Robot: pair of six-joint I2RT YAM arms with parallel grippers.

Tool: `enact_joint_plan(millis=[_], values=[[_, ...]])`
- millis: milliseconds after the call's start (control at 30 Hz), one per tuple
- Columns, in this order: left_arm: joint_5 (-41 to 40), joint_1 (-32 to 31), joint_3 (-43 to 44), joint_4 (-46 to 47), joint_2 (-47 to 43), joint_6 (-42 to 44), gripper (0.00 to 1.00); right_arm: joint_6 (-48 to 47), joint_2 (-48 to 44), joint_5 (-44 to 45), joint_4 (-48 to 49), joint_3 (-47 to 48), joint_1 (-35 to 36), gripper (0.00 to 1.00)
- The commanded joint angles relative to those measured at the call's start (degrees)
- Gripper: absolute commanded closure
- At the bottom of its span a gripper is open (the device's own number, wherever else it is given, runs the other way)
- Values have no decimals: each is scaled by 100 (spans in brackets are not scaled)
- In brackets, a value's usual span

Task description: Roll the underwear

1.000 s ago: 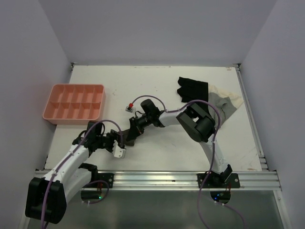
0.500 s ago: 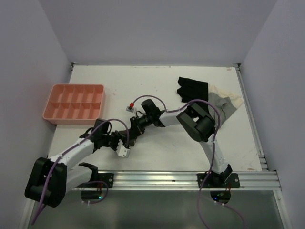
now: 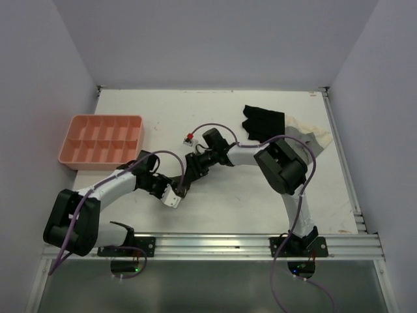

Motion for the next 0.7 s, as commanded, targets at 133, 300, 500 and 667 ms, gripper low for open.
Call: enact_joint_plan(millis=[133, 300, 500, 667], values=[[-898, -35, -35, -1685, 471, -101, 100, -252, -730, 1367, -732, -198, -789, 46], [-671, -35, 939, -2438, 1278, -575, 100, -497, -1897, 2157, -592, -1075, -877, 47], [33, -35, 2749, -3679, 2965, -1007, 100, -1297, -3743, 2861, -776, -2096, -650, 48], [376, 9, 4016, -4295, 4291, -1016, 100, -2281, -4492, 3625, -909, -2300, 404, 45]])
